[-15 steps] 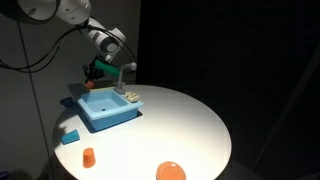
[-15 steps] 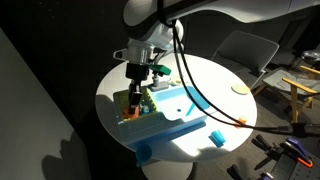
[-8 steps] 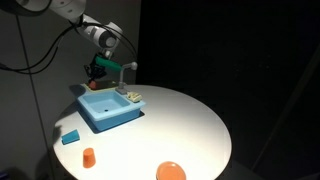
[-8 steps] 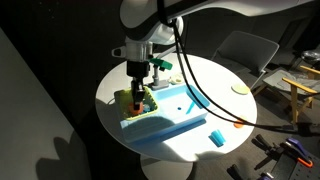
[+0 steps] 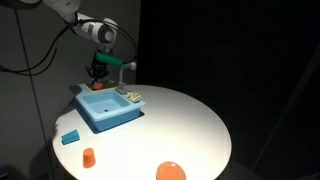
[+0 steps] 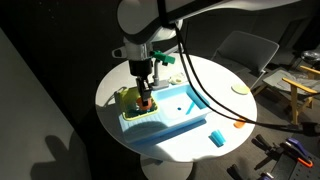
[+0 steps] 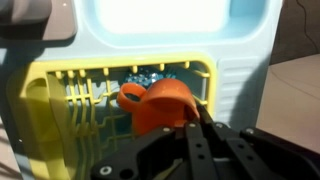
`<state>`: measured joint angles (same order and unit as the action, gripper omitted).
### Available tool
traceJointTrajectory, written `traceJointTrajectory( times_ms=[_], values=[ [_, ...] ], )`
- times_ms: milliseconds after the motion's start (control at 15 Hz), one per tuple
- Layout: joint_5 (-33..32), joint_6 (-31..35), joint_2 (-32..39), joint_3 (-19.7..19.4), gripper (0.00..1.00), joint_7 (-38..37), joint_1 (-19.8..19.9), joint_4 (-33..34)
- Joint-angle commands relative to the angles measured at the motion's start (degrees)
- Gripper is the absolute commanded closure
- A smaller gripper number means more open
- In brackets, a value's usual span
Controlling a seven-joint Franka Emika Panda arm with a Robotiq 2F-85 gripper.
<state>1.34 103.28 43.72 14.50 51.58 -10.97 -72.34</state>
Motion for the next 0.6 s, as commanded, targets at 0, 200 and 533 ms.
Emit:
traceJointTrajectory(
  times_ms=[0, 200, 533],
  values=[
    [-4.1, -1.7, -2.8, -1.5, 0.98, -2.1, -1.7, -2.0],
    [-6.5, -1.7, -3.6, -1.5, 0.98, -3.0, -2.6, -2.6],
    [-8.2, -0.8, -5.5, -1.2, 0.98, -6.0, -3.7, -4.8]
  ],
)
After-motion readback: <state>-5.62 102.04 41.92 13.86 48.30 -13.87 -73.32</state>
